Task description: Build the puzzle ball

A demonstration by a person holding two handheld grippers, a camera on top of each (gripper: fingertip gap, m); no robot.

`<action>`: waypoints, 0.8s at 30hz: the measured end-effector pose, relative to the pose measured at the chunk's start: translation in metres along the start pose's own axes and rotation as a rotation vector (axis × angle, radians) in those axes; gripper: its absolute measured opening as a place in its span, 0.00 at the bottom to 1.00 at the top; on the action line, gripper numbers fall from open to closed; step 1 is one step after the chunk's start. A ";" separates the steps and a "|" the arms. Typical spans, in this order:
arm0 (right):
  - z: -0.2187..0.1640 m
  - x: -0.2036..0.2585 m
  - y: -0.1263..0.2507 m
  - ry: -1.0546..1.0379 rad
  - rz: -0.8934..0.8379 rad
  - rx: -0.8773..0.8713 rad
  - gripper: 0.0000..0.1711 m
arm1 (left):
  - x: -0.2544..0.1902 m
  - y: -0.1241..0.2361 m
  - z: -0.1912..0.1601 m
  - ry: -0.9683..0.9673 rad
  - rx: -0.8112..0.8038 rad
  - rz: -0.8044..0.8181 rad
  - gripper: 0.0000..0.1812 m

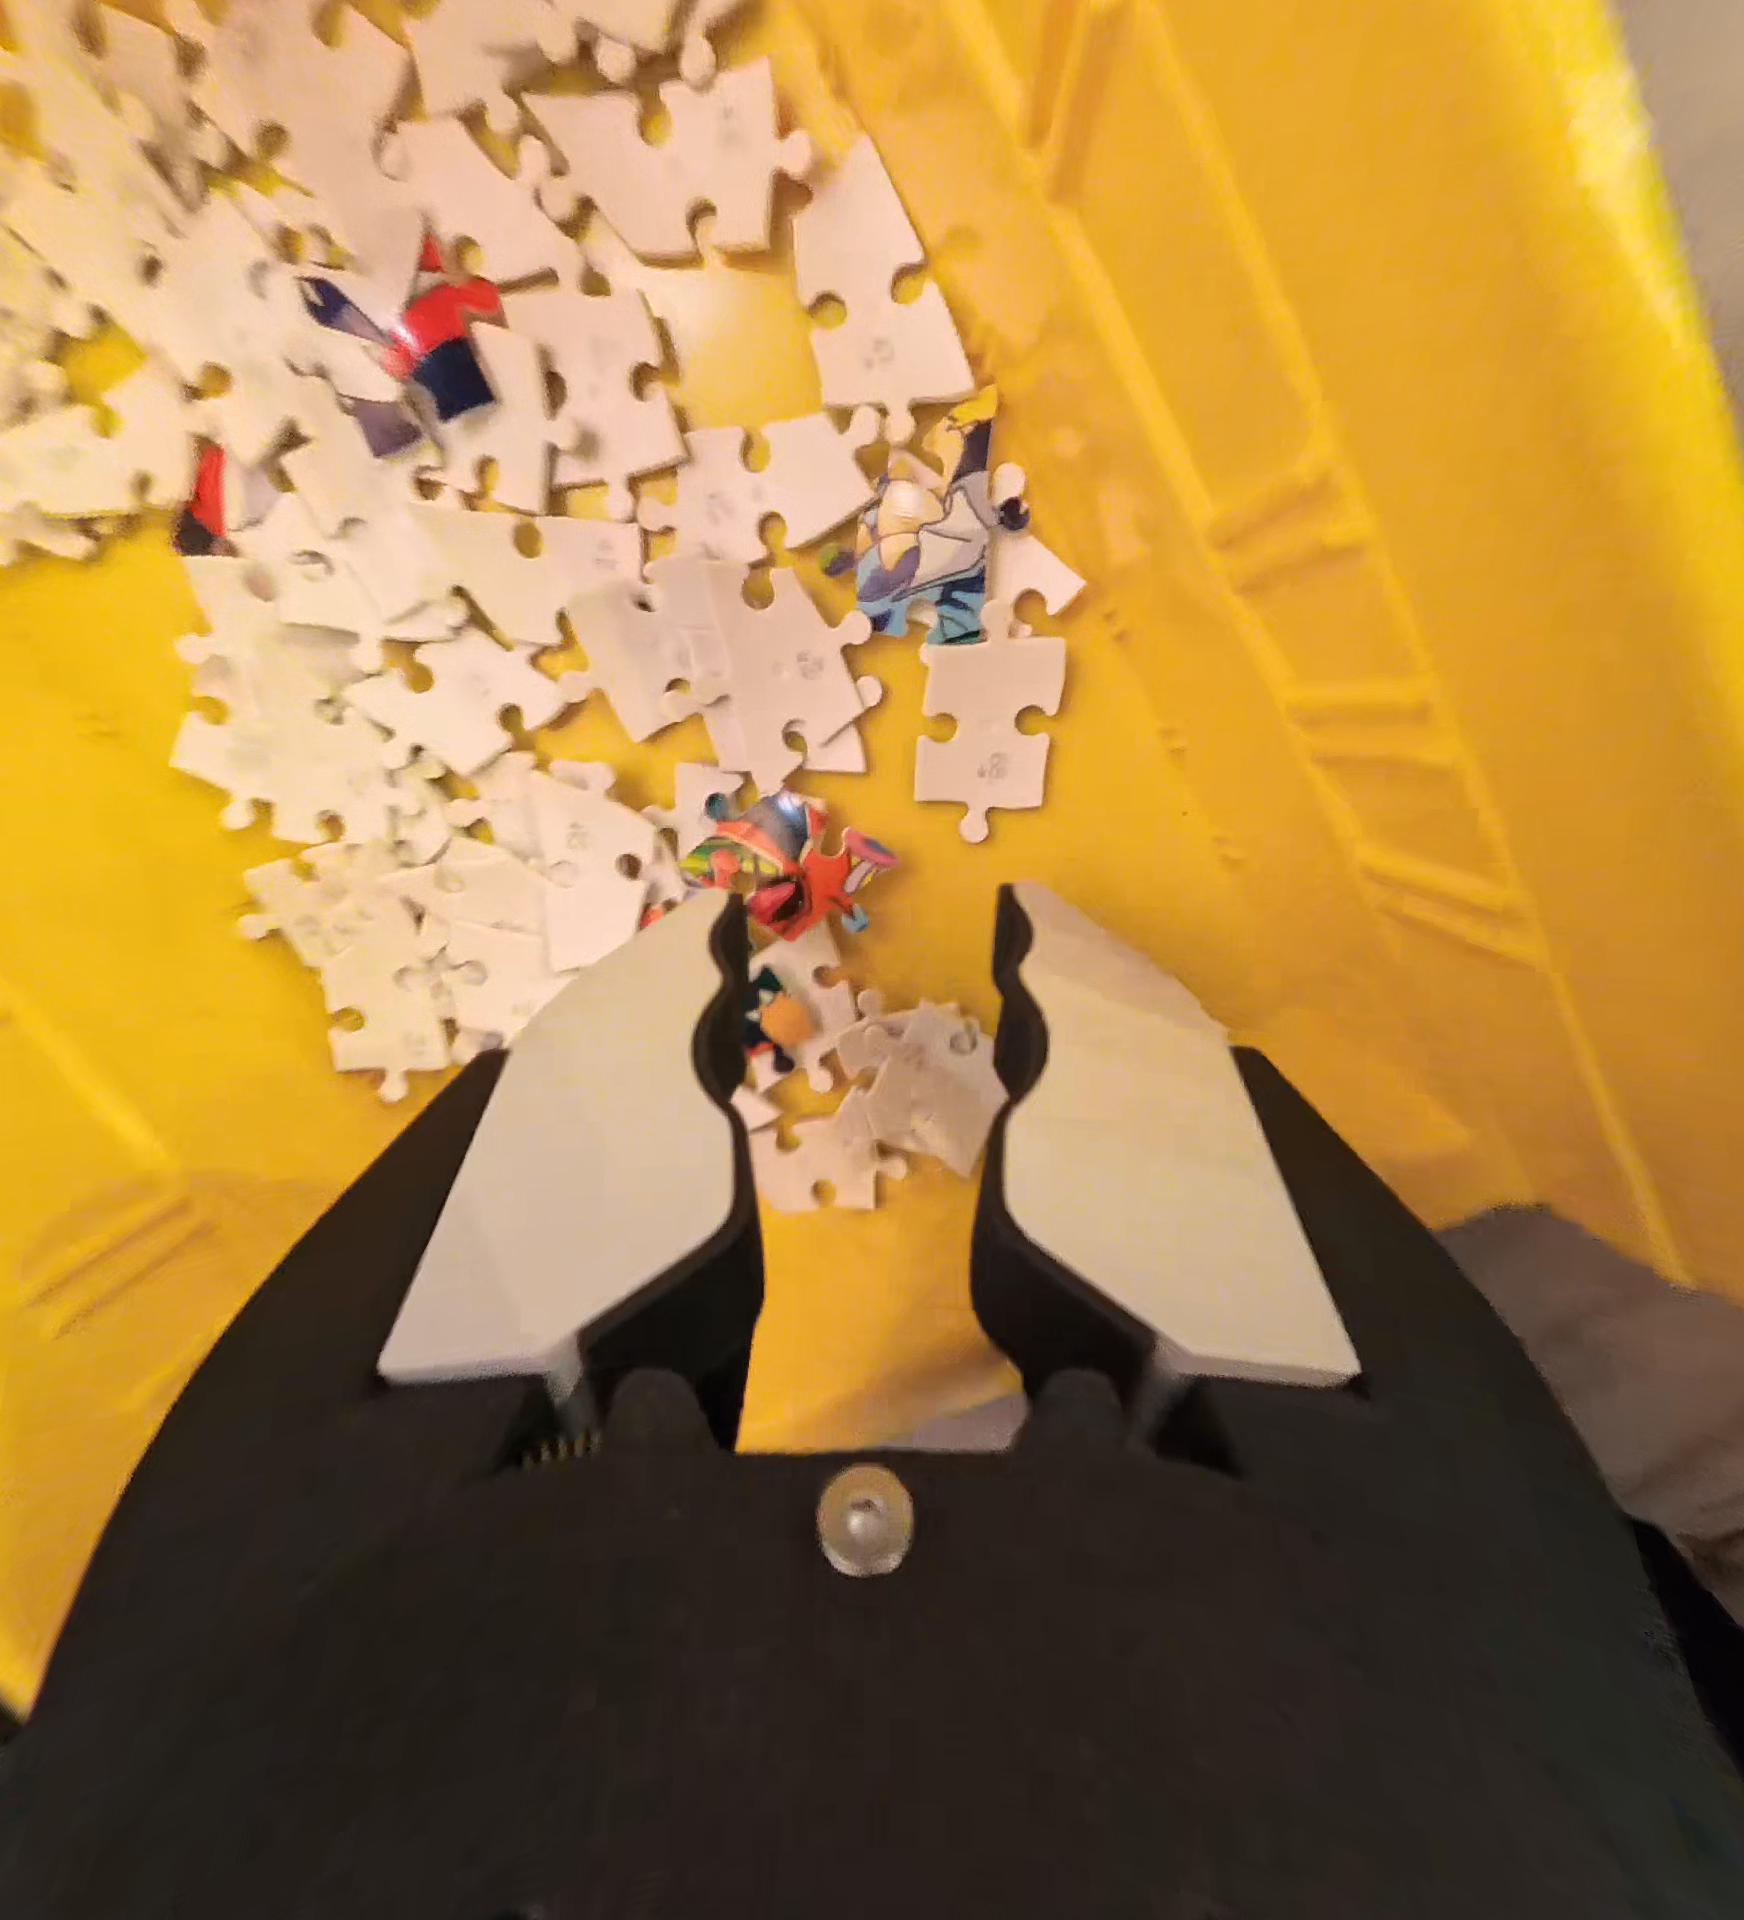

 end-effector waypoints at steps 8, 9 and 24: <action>0.000 0.000 0.000 -0.004 0.002 -0.002 0.00 | 0.008 -0.018 -0.001 0.042 0.052 0.002 0.18; 0.000 0.000 0.000 -0.005 0.002 -0.002 0.00 | 0.008 -0.018 -0.001 0.050 0.047 -0.004 0.18; 0.000 -0.001 0.000 -0.005 -0.001 0.001 0.00 | 0.017 0.053 0.024 0.219 -0.654 -0.391 0.18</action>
Point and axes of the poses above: each gripper's, where its closed fingertips meet, y back along the fingers, z out of its top, x = y × z across the jaws, the point moved 5 cm from there along y, back along the fingers, and after that the axes turned 6 degrees about x, right-handed, at the moved point
